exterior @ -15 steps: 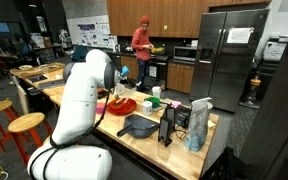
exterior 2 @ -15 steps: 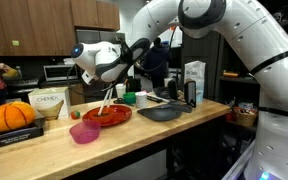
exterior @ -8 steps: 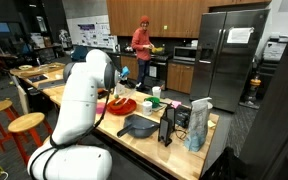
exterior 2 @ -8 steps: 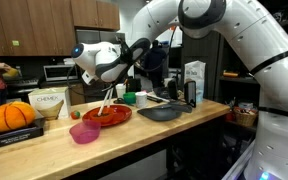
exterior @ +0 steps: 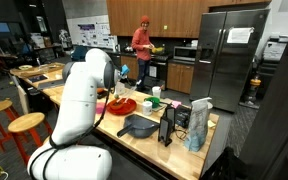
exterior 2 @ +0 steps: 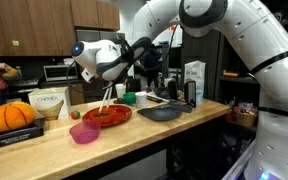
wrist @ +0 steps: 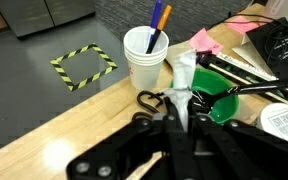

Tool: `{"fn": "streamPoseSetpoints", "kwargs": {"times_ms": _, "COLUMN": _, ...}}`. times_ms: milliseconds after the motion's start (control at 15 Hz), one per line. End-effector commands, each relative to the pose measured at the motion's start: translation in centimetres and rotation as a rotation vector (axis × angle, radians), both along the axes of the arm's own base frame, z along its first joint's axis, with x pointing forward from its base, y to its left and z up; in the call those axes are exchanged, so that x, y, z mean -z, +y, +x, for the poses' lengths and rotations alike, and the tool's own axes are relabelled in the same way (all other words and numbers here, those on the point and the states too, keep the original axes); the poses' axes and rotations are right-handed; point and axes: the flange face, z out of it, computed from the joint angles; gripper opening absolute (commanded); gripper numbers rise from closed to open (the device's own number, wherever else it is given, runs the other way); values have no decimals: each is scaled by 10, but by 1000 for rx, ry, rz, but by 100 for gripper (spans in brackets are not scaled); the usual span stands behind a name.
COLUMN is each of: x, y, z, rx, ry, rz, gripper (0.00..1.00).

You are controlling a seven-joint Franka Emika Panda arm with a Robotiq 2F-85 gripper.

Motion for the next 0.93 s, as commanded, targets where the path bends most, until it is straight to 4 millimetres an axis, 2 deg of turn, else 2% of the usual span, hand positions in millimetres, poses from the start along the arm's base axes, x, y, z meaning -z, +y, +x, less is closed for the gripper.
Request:
{"fn": "streamPoseSetpoints", "kwargs": {"times_ms": 0, "x": -13, "y": -5, "z": -3, "rx": -13, "ry": -40, "rz": -5, "gripper": 2}}
{"fn": "streamPoseSetpoints", "kwargs": {"times_ms": 467, "x": -35, "y": -8, "z": 2, "rx": -38, "ry": -118, "rz": -82, "gripper": 2}}
{"fn": "streamPoseSetpoints", "kwargs": {"times_ms": 867, "x": -63, "y": -3, "z": 2, "rx": -62, "ry": -178, "rz": -96, "gripper": 2}}
